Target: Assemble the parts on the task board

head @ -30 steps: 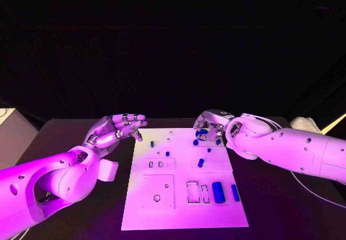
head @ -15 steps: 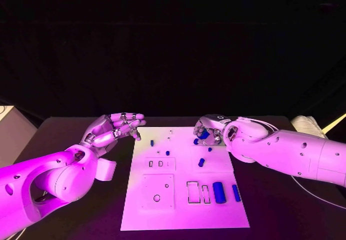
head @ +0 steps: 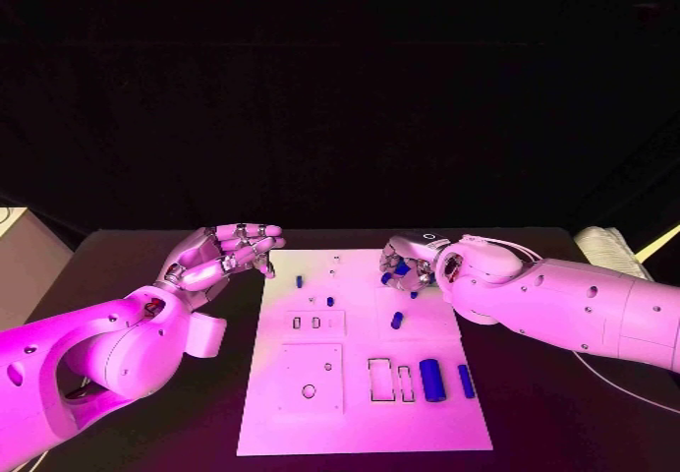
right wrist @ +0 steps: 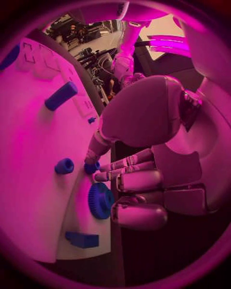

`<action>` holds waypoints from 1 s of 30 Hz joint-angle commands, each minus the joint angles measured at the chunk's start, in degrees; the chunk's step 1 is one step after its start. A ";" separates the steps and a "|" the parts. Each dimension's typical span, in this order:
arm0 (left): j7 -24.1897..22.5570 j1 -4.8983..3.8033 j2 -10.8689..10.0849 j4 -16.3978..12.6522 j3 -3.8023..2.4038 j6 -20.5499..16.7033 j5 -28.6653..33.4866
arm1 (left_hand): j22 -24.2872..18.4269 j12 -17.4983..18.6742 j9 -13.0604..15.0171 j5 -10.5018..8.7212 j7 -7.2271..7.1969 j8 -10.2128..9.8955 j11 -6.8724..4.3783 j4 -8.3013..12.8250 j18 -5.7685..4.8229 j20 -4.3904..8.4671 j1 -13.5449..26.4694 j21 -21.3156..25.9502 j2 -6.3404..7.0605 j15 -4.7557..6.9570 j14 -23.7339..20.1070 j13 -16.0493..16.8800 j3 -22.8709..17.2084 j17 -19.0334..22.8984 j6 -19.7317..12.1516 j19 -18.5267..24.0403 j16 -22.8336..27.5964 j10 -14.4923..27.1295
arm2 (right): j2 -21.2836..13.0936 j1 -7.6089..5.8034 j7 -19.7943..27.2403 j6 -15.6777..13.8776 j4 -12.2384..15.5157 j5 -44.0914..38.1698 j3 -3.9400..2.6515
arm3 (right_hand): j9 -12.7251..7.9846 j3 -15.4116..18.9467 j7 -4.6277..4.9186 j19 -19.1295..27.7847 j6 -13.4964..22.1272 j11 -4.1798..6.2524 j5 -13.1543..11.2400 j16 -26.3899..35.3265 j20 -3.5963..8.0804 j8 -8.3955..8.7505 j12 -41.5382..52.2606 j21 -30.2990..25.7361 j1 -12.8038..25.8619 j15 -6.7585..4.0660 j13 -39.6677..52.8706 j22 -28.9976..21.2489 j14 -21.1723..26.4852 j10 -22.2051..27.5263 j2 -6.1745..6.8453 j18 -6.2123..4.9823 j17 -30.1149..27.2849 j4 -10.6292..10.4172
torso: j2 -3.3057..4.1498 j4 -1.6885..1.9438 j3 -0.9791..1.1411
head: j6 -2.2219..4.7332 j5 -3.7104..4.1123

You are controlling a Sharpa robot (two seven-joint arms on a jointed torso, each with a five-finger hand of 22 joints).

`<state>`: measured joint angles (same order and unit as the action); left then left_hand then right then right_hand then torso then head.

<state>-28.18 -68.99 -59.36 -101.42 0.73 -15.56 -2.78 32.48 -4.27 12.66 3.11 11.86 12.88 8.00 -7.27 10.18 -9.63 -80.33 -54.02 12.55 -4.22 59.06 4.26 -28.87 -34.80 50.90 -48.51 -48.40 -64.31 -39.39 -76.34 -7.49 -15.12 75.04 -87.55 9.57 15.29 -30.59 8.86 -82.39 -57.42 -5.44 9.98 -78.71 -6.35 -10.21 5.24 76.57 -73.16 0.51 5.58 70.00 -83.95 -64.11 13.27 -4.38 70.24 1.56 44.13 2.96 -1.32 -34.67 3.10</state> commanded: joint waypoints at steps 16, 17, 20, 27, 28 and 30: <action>0.47 -0.24 -0.16 -0.08 -0.05 1.37 -0.32 | 0.27 0.34 0.13 -0.17 0.11 -0.31 0.21 0.18 0.17 -0.20 0.47 -0.55 -0.31 0.05 -0.45 0.07 -0.53 -0.03 -0.46 0.64 -0.38 0.24 | 0.37 0.32 -1.02 -4.49 0.30 -1.38 0.03 | 3.90 -3.79 -2.19 -2.98 -6.00 2.52 -3.18 -1.53 1.71 -4.11 3.72 5.85 -2.95 -1.90 3.08 8.51 -2.65 -7.34 -3.59 1.98 0.84 0.46 | 0.42 0.08 0.02 | 0.11 -0.06; 0.51 -0.24 -0.16 -0.07 -0.05 1.41 -0.32 | 0.27 0.34 0.13 -0.17 0.11 -0.31 0.21 0.18 0.17 -0.20 0.47 -0.55 -0.31 0.05 -0.45 0.07 -0.53 -0.03 -0.46 0.64 -0.38 0.24 | 0.39 0.32 -1.21 -5.29 0.32 -1.45 0.03 | 4.29 -3.90 -2.30 -3.69 -6.27 2.72 -3.25 -1.51 1.87 -4.42 3.94 7.06 -3.19 -2.11 3.43 10.30 -2.63 -7.79 -3.81 2.35 0.75 0.70 | 0.43 0.10 0.02 | 0.12 -0.06; 0.58 -0.26 -0.17 -0.07 -0.05 1.50 -0.32 | 0.27 0.34 0.13 -0.17 0.11 -0.31 0.21 0.18 0.17 -0.20 0.47 -0.55 -0.31 0.05 -0.45 0.07 -0.53 -0.03 -0.46 0.64 -0.38 0.24 | 0.49 0.33 -1.71 -7.58 0.41 -1.69 0.03 | 4.80 -4.14 -2.30 -4.20 -6.19 2.82 -3.48 -1.48 2.04 -4.61 4.00 7.97 -3.45 -2.25 3.90 11.65 -2.60 -7.95 -3.99 2.62 0.59 1.05 | 0.45 0.14 -0.01 | 0.23 0.04; 0.70 -0.28 -0.14 0.05 -0.05 1.68 -0.32 | 0.36 0.32 0.16 -0.18 0.11 -0.30 0.21 0.26 0.18 -0.22 0.41 -0.70 -0.42 0.05 -0.50 0.09 -0.66 -0.03 -0.46 0.75 -0.43 0.25 | 1.20 0.19 -2.76 -12.34 1.18 -2.09 -0.07 | 5.37 -4.45 -2.13 -4.17 -5.86 2.75 -3.42 -1.50 2.13 -4.67 3.89 8.05 -3.64 -2.23 4.44 11.76 -2.58 -7.79 -3.91 2.63 0.51 1.55 | 0.49 0.30 -0.05 | 0.53 0.08; 0.70 -0.28 -0.14 0.07 -0.05 1.73 -0.32 | 0.36 0.32 0.16 -0.18 0.11 -0.30 0.21 0.26 0.18 -0.22 0.41 -0.70 -0.42 0.05 -0.50 0.09 -0.66 -0.03 -0.46 0.75 -0.43 0.25 | 1.54 0.13 -2.86 -12.89 1.13 -2.15 -0.12 | 5.40 -4.46 -2.12 -4.15 -5.83 2.73 -3.42 -1.48 2.13 -4.66 3.87 8.04 -3.62 -2.23 4.46 11.74 -2.57 -7.77 -3.90 2.62 0.47 1.56 | 0.51 0.27 -0.08 | 0.63 0.00; 0.71 -0.28 -0.14 0.09 -0.05 1.79 -0.32 | 0.41 0.31 0.17 -0.18 0.11 -0.30 0.21 0.30 0.19 -0.23 0.38 -0.78 -0.45 0.05 -0.52 0.09 -0.73 -0.03 -0.46 0.80 -0.45 0.26 | 2.19 0.05 -2.97 -13.68 0.94 -2.22 -0.24 | 5.45 -4.49 -2.09 -4.17 -5.78 2.71 -3.41 -1.45 2.12 -4.65 3.84 8.09 -3.59 -2.21 4.50 11.81 -2.56 -7.72 -3.90 2.64 0.40 1.56 | 0.52 0.30 -0.10 | 0.67 0.03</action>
<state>-27.33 -69.17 -59.55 -101.28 0.73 -15.09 -2.85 32.83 -4.27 12.76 3.11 11.86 12.88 8.00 -6.87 10.18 -10.03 -80.11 -54.60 12.32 -4.22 59.06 4.28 -29.26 -34.79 50.90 -48.12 -48.53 -64.31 -37.46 -76.22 -9.57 -25.09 75.97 -88.61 9.38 20.66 -35.05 6.49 -84.01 -63.29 -4.30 6.50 -80.03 -4.71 -14.64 9.08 84.38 -75.66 -1.45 7.40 74.95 -84.04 -70.14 10.78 -2.57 70.68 2.85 44.61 3.20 -1.35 -34.13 3.14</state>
